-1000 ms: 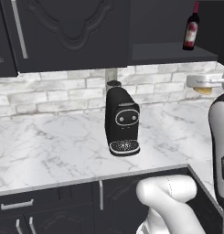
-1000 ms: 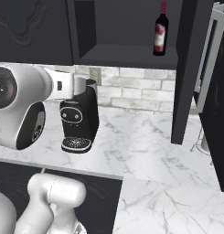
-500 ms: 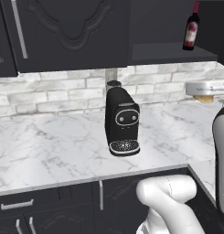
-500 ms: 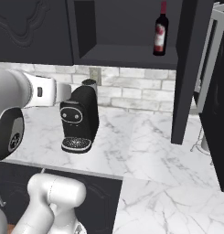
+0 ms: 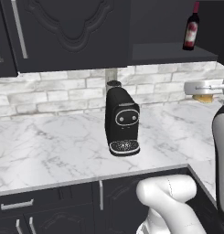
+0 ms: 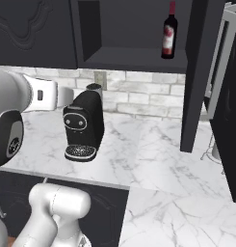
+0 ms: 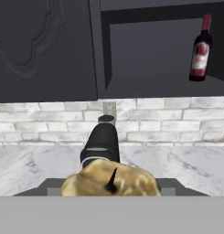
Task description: Get the candle and the wine from the cabinet and move them to the dining counter.
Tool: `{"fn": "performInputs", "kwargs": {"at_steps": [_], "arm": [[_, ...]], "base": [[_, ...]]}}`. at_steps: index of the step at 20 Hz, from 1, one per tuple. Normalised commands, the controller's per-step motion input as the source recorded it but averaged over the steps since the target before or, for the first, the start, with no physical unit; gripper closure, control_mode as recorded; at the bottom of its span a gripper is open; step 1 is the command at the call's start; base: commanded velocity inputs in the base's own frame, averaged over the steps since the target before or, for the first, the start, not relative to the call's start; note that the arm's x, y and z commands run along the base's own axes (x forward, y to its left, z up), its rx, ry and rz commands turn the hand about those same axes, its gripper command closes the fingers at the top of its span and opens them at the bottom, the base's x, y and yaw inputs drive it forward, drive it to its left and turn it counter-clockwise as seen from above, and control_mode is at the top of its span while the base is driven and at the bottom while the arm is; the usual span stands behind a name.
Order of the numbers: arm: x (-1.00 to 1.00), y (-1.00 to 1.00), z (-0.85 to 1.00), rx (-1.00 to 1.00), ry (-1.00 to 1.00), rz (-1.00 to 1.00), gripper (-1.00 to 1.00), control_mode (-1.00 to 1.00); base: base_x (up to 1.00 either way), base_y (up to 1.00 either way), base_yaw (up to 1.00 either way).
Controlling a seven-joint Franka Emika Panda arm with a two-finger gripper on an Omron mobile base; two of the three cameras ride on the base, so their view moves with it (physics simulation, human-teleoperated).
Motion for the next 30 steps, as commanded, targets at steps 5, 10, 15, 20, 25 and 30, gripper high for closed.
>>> {"fn": "performInputs", "kwargs": {"at_steps": [5,10,15,20,25,30], "arm": [[0.00,0.00,0.00,0.00,0.00,0.00,1.00,-1.00],[0.00,0.00,0.00,0.00,0.00,0.00,1.00,-1.00],[0.00,0.00,0.00,0.00,0.00,0.00,1.00,1.00],[0.00,0.00,0.00,0.00,0.00,0.00,1.00,1.00],[0.00,0.00,0.00,0.00,0.00,0.00,1.00,1.00],[0.00,0.00,0.00,0.00,0.00,0.00,1.00,1.00]], "base": [[0.00,0.00,0.00],[0.00,0.00,0.00],[-0.06,0.00,0.00],[-0.85,0.53,0.16],[-0.58,0.99,0.71],[-0.38,0.71,0.95]]}}
